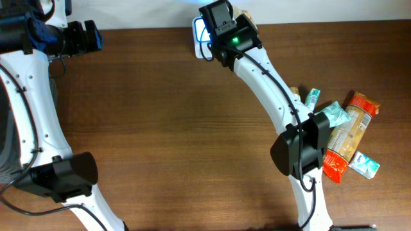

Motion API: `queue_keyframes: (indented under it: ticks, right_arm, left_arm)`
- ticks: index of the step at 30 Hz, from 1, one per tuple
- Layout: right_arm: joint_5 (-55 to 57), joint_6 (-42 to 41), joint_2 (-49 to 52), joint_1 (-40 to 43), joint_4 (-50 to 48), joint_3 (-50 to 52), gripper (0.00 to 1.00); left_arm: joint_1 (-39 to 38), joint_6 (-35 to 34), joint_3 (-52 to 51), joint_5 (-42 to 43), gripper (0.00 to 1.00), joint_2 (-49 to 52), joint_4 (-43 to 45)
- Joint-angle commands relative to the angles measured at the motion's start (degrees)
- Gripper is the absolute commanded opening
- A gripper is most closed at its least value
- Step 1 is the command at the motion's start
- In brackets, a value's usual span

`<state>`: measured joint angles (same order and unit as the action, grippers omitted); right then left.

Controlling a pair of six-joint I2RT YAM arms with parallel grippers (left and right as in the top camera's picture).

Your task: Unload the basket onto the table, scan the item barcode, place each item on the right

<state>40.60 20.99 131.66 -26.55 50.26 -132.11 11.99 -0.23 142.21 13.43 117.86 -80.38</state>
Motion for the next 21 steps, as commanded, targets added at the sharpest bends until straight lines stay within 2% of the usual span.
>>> queue_keyframes:
  ticks: [1, 4, 7, 9, 14, 16, 21]
  right_arm:
    - [-22.7, -8.7, -0.8, -0.2, 3.8, -0.7, 0.04]
    - [-38.1, -17.0, -0.8, 1.5, 4.5, -0.7, 0.04]
    - [-62.4, -29.4, -0.8, 5.7, 3.0, -0.7, 0.04]
    - [-71.5, -36.4, -0.8, 8.3, 0.9, -0.1, 0.04]
    - [-82.9, -47.8, -0.8, 13.6, -4.6, -0.1, 0.04]
    - [-86.0, -55.6, -0.8, 15.2, -7.1, -0.1, 0.04]
    - [-100.3, -66.6, -0.5, 15.6, -19.9, 0.6, 0.04]
  left_arm:
    - [0.2, 0.4, 0.1, 0.0, 0.99, 0.4, 0.1]
    - [0.2, 0.4, 0.1, 0.0, 0.99, 0.4, 0.1]
    - [0.2, 0.4, 0.1, 0.0, 0.99, 0.4, 0.1]
    - [0.2, 0.4, 0.1, 0.0, 0.99, 0.4, 0.1]
    - [0.2, 0.4, 0.1, 0.0, 0.99, 0.4, 0.1]
    - [0.2, 0.4, 0.1, 0.0, 0.99, 0.4, 0.1]
    - [0.2, 0.4, 0.1, 0.0, 0.99, 0.4, 0.1]
